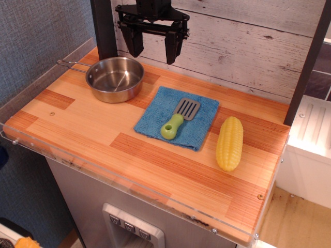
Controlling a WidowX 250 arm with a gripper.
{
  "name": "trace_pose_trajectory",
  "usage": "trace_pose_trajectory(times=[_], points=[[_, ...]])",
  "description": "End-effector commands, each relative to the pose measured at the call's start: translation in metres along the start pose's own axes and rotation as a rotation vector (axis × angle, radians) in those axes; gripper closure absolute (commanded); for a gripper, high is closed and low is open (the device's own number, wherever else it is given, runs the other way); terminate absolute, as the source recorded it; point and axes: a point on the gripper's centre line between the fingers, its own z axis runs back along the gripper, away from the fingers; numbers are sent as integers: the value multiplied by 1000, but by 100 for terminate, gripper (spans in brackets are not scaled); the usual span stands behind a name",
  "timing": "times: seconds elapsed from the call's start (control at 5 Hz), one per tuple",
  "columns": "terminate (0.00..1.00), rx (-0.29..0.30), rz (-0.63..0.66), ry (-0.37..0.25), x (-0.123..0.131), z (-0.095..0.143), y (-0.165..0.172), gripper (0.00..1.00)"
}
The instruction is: Move the spatula to the bottom left side of the table
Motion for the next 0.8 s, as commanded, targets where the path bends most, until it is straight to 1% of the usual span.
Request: trace_pose_trajectory(times=[0.0, 0.2, 0.4, 0.6], points=[[0, 0, 0, 0, 0, 0, 0, 0], [0, -33, -128, -62, -3, -3, -11, 0], [0, 16, -199, -65, -19, -10, -19, 0], [0, 39, -219, -28, -32, -26, -27, 0]])
